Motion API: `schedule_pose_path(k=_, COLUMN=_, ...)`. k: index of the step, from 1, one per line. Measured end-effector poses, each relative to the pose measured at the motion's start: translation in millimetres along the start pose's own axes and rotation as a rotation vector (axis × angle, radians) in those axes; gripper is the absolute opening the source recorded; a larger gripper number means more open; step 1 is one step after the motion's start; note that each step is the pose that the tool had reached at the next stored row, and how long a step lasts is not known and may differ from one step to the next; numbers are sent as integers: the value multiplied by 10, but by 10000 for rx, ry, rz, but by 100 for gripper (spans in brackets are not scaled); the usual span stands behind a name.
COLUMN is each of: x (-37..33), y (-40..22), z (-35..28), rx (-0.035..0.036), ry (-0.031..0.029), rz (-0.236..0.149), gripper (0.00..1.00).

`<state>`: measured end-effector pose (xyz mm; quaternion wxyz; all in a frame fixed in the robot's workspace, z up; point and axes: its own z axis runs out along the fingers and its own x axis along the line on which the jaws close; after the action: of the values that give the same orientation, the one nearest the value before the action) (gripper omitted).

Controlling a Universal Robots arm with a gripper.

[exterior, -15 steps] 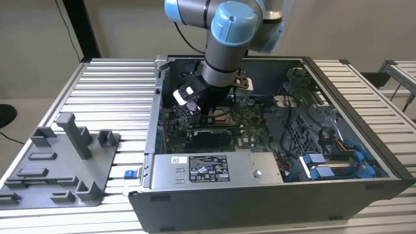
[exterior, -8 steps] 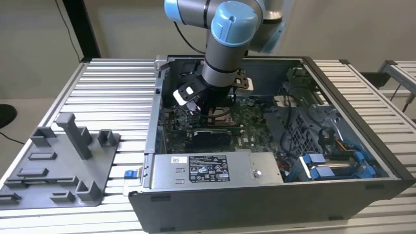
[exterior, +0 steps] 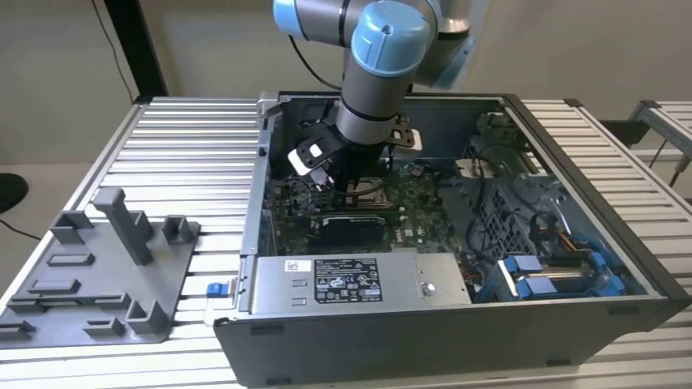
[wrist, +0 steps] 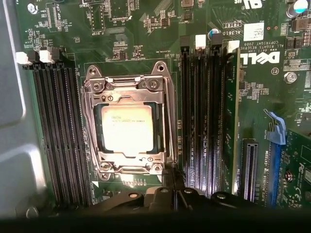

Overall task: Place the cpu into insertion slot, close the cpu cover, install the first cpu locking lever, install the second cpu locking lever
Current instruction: 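Install the second cpu locking lever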

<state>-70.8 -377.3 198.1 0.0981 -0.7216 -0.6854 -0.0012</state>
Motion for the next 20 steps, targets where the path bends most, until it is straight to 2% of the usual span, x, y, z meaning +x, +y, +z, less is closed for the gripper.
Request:
schedule_pose_path(k=3, x=9, y=-10, z=-68, rx=4, ry=-1, rz=0, gripper=0)
schedule_pose_path(k=18, x=103, y=-105, z=-734, rx=25, ry=-10, rz=3, gripper=0)
schedule_pose_path(k=20, x=113, y=-115, z=-806, rx=23, ry=-14, rz=5, gripper=0)
